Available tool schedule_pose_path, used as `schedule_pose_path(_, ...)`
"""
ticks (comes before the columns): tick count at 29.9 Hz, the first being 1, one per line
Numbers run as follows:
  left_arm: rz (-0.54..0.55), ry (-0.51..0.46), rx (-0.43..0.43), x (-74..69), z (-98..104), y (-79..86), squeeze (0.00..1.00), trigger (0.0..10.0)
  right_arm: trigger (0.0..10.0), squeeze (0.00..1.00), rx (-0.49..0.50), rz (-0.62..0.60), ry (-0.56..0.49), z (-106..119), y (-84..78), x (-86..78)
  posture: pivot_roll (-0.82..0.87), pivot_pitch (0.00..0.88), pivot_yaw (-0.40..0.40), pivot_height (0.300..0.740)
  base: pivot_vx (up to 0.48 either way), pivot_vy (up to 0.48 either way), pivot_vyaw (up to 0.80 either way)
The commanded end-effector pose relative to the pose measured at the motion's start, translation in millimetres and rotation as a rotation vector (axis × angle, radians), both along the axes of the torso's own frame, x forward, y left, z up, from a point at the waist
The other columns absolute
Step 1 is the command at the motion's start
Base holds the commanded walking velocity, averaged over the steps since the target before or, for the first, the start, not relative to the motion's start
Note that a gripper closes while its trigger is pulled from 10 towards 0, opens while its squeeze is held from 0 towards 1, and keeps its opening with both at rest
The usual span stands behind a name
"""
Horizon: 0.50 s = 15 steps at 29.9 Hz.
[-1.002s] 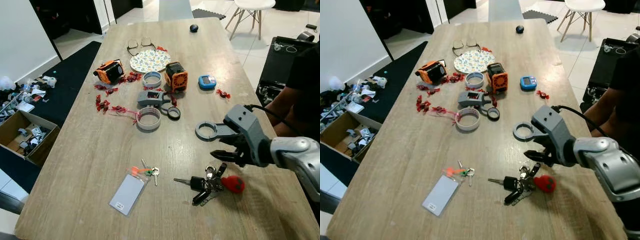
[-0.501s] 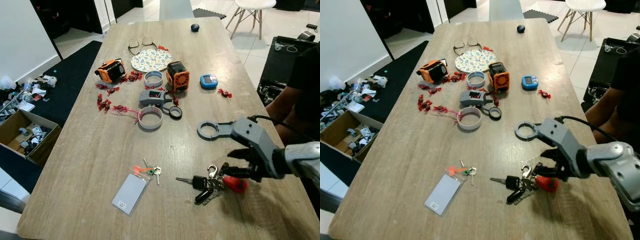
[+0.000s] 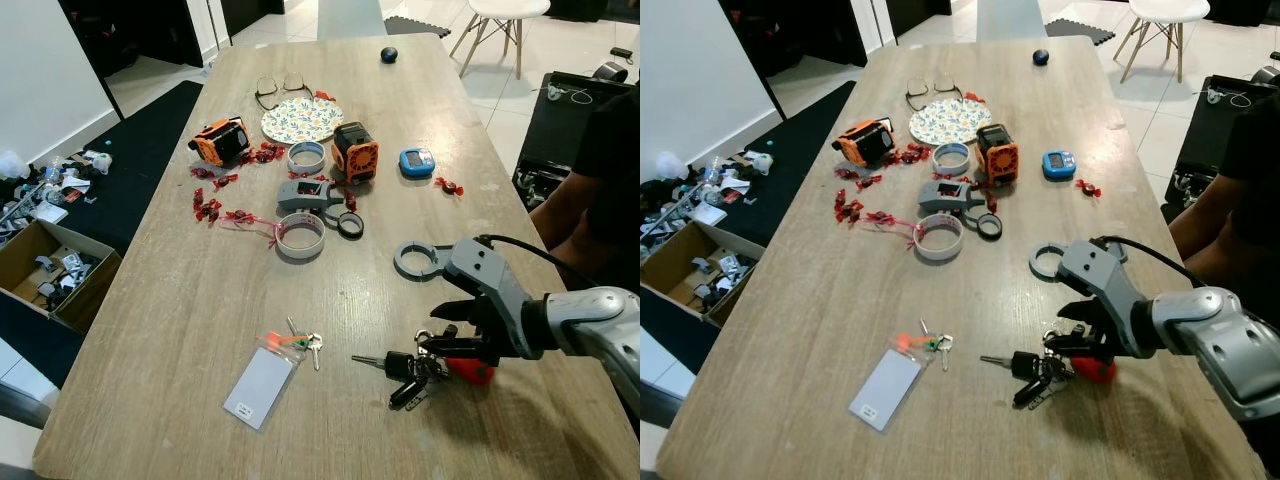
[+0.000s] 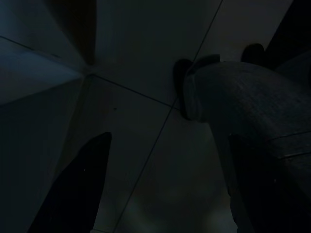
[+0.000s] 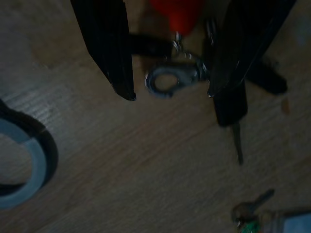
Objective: Hang keys on a hook
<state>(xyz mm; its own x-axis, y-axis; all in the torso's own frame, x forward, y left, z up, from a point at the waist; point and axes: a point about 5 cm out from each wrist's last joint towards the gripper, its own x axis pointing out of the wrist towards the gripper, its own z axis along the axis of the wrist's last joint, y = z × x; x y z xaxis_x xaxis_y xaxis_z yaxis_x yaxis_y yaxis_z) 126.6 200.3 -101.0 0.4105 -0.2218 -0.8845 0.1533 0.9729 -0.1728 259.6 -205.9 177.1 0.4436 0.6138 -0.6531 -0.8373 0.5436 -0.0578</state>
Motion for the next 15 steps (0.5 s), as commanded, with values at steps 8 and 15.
schedule_pose_path(8, -0.009, 0.048, -0.003, -12.8, -4, 0.4, 0.00, 10.0, 10.0, 0.00, 0.051, 0.107, 0.071, -7, 11.7, -17.2, -0.15, 0.129, 0.113, 0.740, 0.000, 0.000, 0.00)
schedule_pose_path(15, -0.012, 0.048, -0.004, -12.7, -4, 0.3, 0.00, 10.0, 10.0, 0.00, 0.004, 0.076, 0.048, 0, -0.8, -14.0, -0.15, 0.129, 0.113, 0.740, 0.000, 0.000, 0.00)
